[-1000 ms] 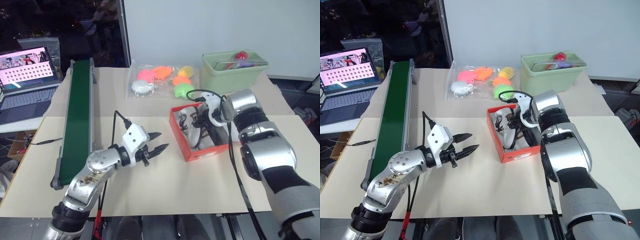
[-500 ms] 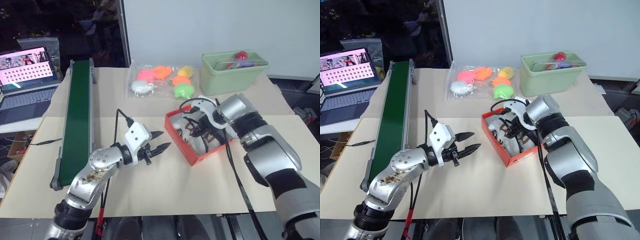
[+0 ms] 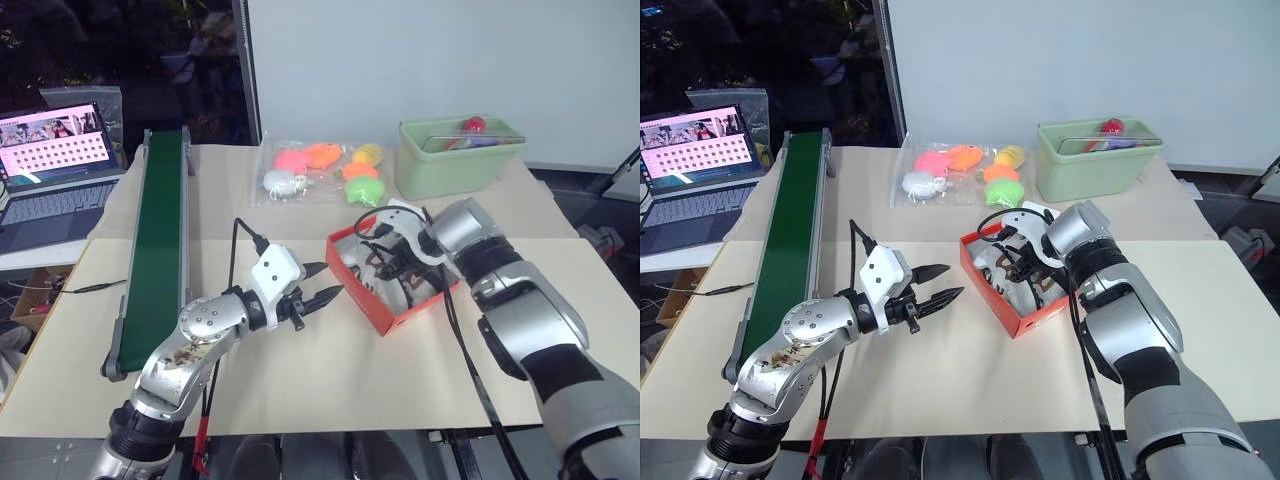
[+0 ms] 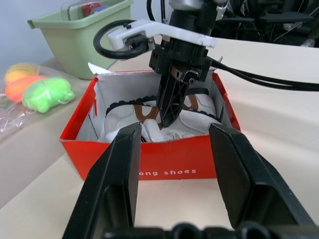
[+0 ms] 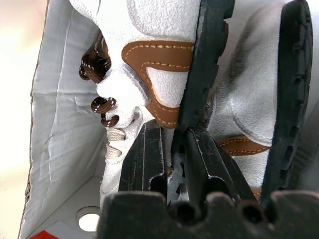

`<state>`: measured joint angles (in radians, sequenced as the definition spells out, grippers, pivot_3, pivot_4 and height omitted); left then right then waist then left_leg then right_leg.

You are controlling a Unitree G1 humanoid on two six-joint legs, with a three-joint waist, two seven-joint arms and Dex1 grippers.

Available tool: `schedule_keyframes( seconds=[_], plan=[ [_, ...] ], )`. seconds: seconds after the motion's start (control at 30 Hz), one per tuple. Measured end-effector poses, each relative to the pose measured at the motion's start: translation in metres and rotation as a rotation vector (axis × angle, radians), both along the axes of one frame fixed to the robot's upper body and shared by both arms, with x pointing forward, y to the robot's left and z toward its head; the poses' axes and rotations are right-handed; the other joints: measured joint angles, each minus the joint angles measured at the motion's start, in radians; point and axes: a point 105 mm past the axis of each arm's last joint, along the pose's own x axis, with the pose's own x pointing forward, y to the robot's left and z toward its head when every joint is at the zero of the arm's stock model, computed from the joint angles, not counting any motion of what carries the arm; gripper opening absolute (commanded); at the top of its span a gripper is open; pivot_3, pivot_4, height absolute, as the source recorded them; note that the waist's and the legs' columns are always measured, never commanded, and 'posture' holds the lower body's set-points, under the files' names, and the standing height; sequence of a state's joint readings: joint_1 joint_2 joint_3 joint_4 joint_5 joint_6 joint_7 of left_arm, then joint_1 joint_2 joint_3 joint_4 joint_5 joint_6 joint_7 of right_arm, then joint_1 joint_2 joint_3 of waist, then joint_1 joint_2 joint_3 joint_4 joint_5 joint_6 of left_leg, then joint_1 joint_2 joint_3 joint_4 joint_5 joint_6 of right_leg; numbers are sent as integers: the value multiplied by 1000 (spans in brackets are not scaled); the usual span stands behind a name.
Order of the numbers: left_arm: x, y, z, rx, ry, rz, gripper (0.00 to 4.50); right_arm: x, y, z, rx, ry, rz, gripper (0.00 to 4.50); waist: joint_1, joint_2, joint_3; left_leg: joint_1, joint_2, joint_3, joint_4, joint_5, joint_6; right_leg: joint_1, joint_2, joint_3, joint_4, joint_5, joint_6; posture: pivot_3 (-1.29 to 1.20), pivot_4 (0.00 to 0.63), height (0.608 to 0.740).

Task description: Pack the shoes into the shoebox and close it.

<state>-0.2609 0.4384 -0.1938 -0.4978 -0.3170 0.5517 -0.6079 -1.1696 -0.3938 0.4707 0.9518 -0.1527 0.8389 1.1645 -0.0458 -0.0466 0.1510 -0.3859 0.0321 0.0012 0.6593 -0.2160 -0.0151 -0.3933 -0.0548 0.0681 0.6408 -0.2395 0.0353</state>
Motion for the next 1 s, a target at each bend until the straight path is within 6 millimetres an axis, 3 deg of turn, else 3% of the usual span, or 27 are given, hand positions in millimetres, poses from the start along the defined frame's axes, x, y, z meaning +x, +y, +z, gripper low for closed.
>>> schedule_keyframes(
  seconds=[0.2,0.27,0.4,0.63,0.77,1.0],
  plan=[
    [0,-1,0,-2,0,-2,2265,2,3,-3,35,-11,-40,207,-3,-2,-3,5,0,0,0,0,0,4,0,0,0,-4,4,0,150,729],
    [0,-1,1,-2,-3,-4,2331,4,5,0,69,-16,-78,1168,-4,-2,-3,5,1,0,0,0,0,4,0,0,0,-4,4,0,150,729],
    [1,-2,3,-1,-8,-12,2331,5,7,0,104,-17,-129,2405,-7,1,-1,2,0,0,0,0,0,2,0,0,0,-4,4,0,150,729],
    [3,-4,6,1,-14,-22,2331,3,1,13,139,-2,-137,2405,1,7,3,-30,-1,-1,1,0,0,-33,-1,1,7,0,-2,0,150,729],
    [4,-4,6,2,-13,-26,2331,4,-9,30,152,-43,-124,2405,3,12,7,-31,-2,-1,1,0,0,-33,-2,1,6,0,-2,0,150,729],
    [5,-4,3,3,0,-39,2331,10,-24,81,212,-167,-114,2405,1,14,9,-30,-2,0,1,0,0,-32,-1,1,6,0,-1,0,150,729]
  ],
)
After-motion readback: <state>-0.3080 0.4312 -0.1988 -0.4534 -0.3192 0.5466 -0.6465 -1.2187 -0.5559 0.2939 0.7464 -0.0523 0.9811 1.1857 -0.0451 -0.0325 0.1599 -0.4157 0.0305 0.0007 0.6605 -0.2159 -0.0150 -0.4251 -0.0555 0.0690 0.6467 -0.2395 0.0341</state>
